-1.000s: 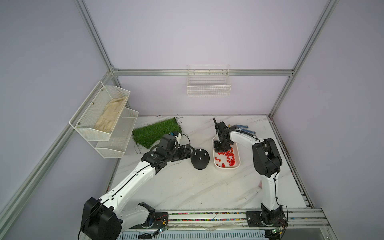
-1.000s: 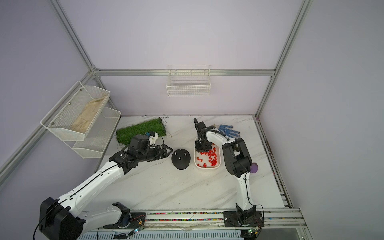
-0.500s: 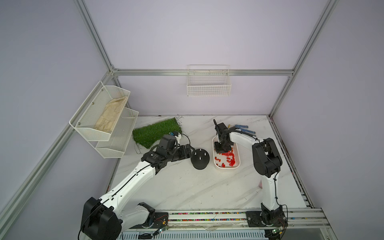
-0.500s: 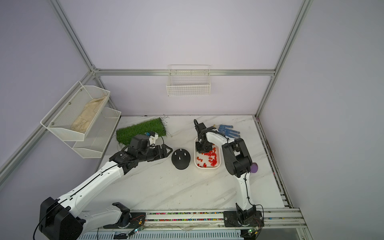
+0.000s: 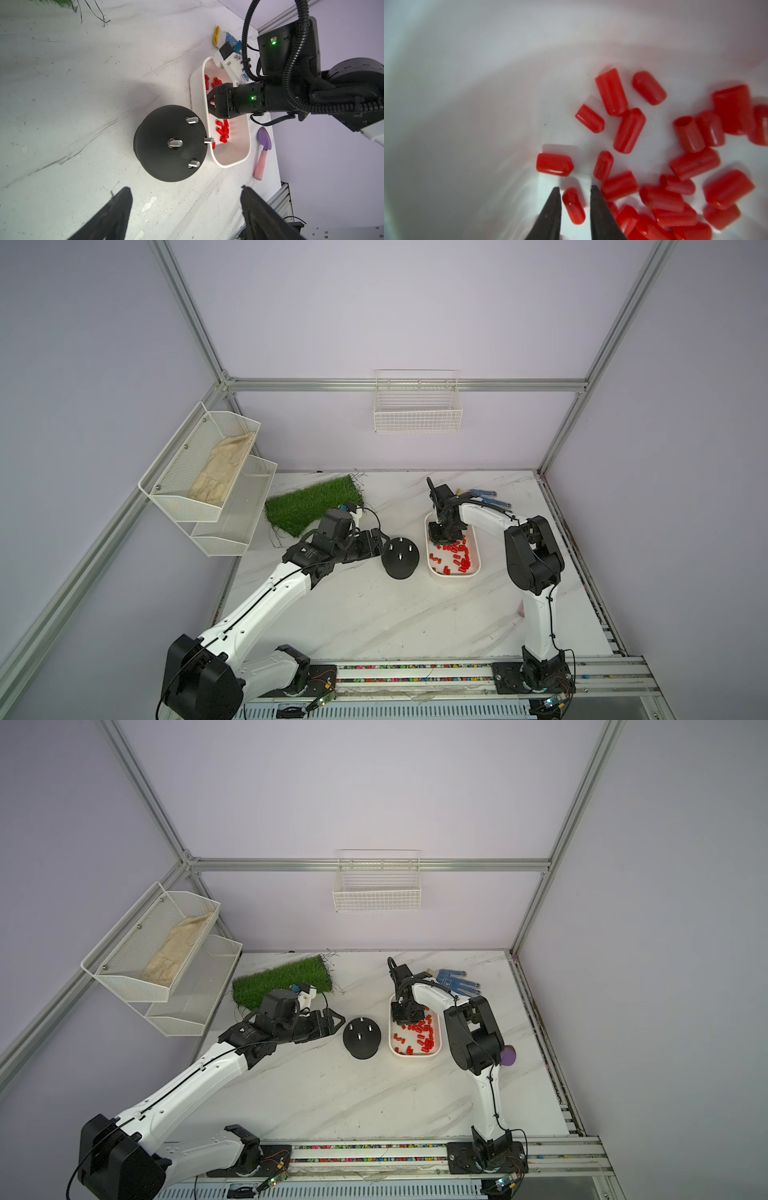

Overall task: Cover the protruding screws with screw protection sleeves
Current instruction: Pick up the screw protection sleeve from the storage box.

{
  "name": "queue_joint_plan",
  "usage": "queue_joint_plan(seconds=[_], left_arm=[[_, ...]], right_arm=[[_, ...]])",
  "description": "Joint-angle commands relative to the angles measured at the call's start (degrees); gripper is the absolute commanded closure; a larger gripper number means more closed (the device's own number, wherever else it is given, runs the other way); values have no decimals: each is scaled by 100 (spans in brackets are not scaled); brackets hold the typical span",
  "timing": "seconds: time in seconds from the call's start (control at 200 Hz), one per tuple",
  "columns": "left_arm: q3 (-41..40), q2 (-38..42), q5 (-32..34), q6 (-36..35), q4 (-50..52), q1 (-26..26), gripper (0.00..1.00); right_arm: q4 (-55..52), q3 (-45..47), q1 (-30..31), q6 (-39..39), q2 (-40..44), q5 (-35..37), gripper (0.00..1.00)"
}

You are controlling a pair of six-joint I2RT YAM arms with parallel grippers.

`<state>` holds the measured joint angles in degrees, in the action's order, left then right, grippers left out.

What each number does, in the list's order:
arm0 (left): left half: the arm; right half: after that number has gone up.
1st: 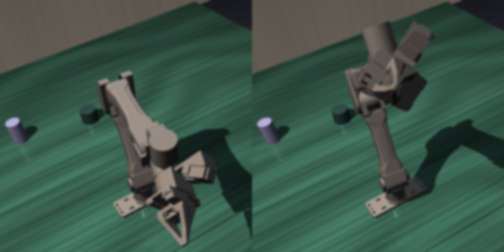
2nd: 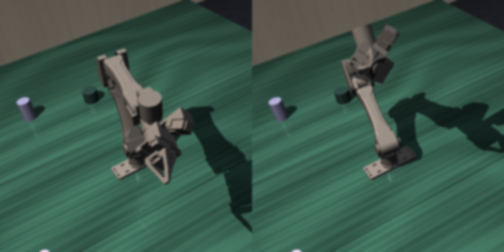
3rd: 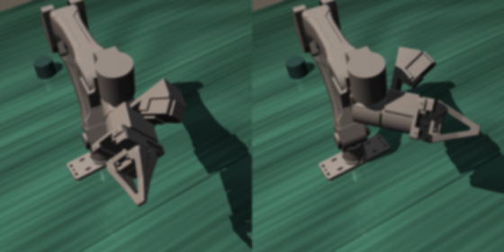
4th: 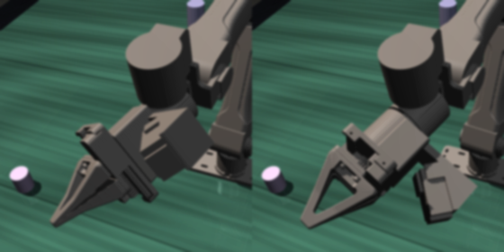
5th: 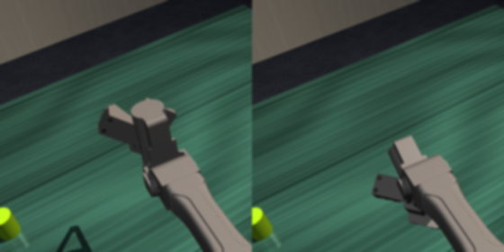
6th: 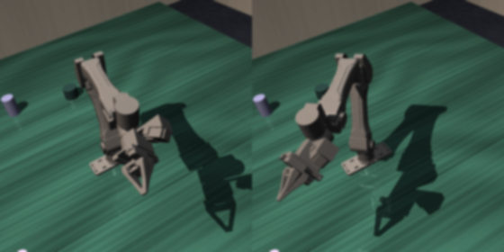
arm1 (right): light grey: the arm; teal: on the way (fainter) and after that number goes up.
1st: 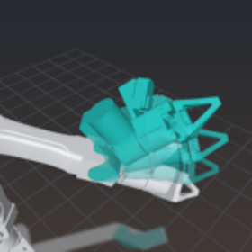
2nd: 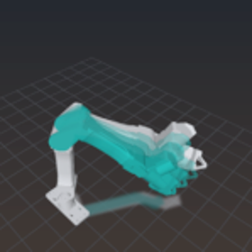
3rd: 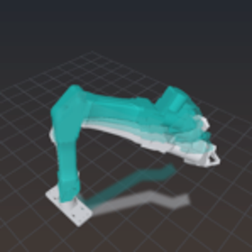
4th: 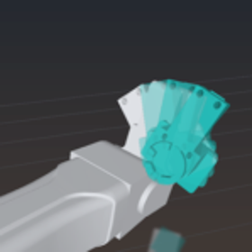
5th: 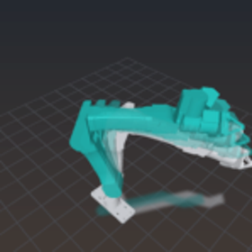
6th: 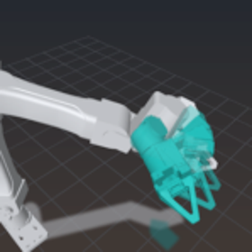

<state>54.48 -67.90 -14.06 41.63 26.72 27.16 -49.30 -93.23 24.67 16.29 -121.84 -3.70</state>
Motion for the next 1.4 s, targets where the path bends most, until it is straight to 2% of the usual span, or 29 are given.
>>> queue_joint_plan(seconds=[0.0, 0.375, 0.67, 0.84, 1.155, 1.395], left_arm=[[-135, 44, 37, 91, -123, 29, 17], [-157, 70, 51, 74, -141, 35, 17], [-150, 48, 52, 80, -158, 35, 17], [-165, 78, 77, 82, -158, 35, 17], [-148, 17, 53, 74, -167, 35, 17], [-122, 23, 78, 74, -184, 28, 17]], right_arm=[[-1, -196, 31, 43, -121, 60, 73], [49, -9, 31, 14, -133, 17, 71], [41, -67, 37, 6, -225, -61, 78], [49, -8, 35, -2, -206, -82, 77], [67, 19, 31, -27, -160, -95, 89], [184, 151, 38, 28, 194, -52, 90]])
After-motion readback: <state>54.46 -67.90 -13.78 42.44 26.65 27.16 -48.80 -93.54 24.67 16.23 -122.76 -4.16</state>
